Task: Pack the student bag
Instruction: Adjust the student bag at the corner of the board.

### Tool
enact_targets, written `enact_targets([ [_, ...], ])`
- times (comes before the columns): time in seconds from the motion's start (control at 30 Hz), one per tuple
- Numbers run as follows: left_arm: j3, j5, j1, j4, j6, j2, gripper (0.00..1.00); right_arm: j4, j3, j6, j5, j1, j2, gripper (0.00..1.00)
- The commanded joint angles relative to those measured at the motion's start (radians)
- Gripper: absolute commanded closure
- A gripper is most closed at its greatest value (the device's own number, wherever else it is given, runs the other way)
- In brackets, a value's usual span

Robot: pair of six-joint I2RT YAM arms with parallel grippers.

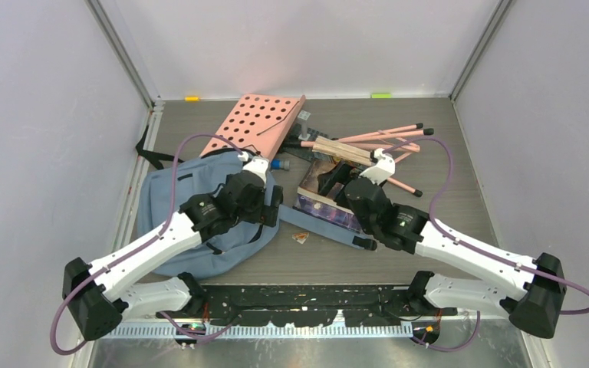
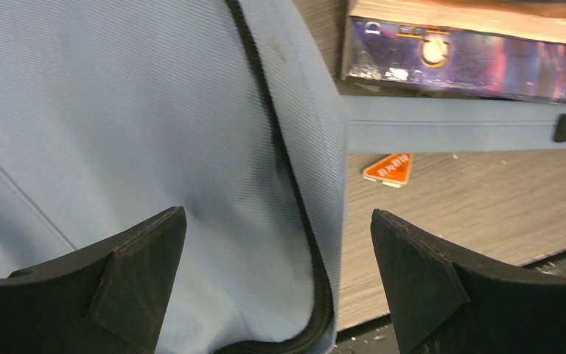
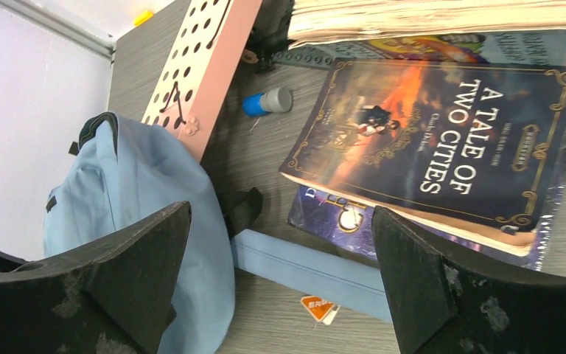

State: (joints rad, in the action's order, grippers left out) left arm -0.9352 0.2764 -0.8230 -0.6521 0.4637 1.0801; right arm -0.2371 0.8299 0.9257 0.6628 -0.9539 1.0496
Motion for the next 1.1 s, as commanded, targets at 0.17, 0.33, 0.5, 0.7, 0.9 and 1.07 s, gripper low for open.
enact_targets([
  [0.17,-0.066,0.328,-0.083,-0.101,-0.112,-0.018,0.61,-0.039,-0.034,-0.030,0.111,-0.002,-0.115,0.01],
  [0.33,-0.102,0.393,-0.082,-0.139,-0.179,-0.195,1.00,-0.081,-0.033,-0.050,0.141,-0.002,-0.175,0.02],
  [0.5,-0.236,0.492,-0.082,-0.240,-0.311,-0.333,1.00,-0.145,-0.014,-0.082,0.160,-0.002,-0.213,0.02],
  [0.7,-0.450,0.671,-0.082,-0.340,-0.555,-0.370,1.00,-0.214,0.017,-0.123,0.157,-0.002,-0.215,0.02],
  [0.9,-0.579,0.721,-0.082,-0.401,-0.704,-0.391,1.00,-0.212,0.012,-0.156,0.074,-0.002,-0.193,0.03],
  [1.07,-0.550,0.656,-0.082,-0.456,-0.761,-0.329,1.00,-0.205,0.001,-0.156,0.013,-0.003,-0.138,0.04],
])
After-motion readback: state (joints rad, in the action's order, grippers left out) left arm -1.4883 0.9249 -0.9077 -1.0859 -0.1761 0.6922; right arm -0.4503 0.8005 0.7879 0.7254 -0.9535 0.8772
